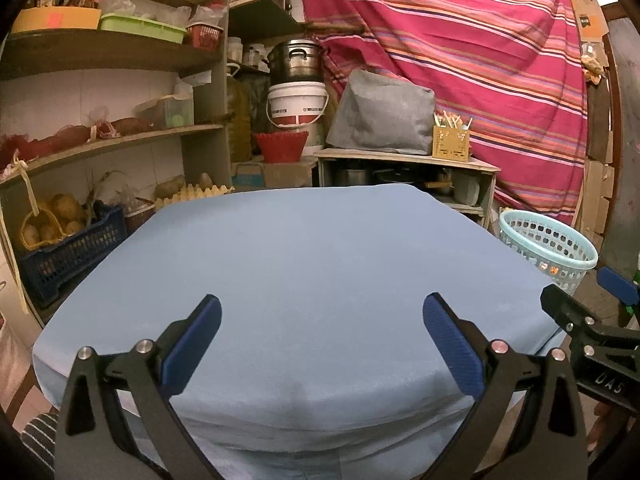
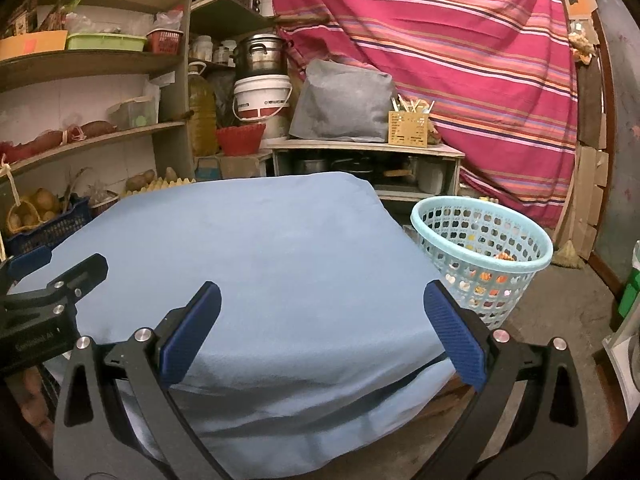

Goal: Collect trash

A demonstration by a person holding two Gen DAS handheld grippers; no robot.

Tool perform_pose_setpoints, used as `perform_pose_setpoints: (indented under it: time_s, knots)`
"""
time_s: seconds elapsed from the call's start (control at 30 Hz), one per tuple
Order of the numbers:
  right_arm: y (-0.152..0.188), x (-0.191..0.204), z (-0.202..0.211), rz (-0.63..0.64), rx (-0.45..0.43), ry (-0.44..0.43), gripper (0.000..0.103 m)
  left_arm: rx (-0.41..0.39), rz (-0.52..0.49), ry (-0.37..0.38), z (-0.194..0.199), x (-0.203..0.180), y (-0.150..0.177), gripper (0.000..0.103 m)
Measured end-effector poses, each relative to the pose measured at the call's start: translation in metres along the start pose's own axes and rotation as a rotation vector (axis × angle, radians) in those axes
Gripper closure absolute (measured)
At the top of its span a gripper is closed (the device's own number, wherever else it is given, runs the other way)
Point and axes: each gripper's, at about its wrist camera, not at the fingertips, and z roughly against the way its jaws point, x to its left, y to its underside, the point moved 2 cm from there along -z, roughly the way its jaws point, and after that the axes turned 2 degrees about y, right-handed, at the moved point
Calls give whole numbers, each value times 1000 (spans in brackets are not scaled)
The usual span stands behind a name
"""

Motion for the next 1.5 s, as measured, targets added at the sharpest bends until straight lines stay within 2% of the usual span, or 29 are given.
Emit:
perform_pose_setpoints:
  time_s: [1.5]
  knots:
    - [0, 7, -3, -2, -1, 1, 4, -22, -10, -3, 3, -5, 4, 5]
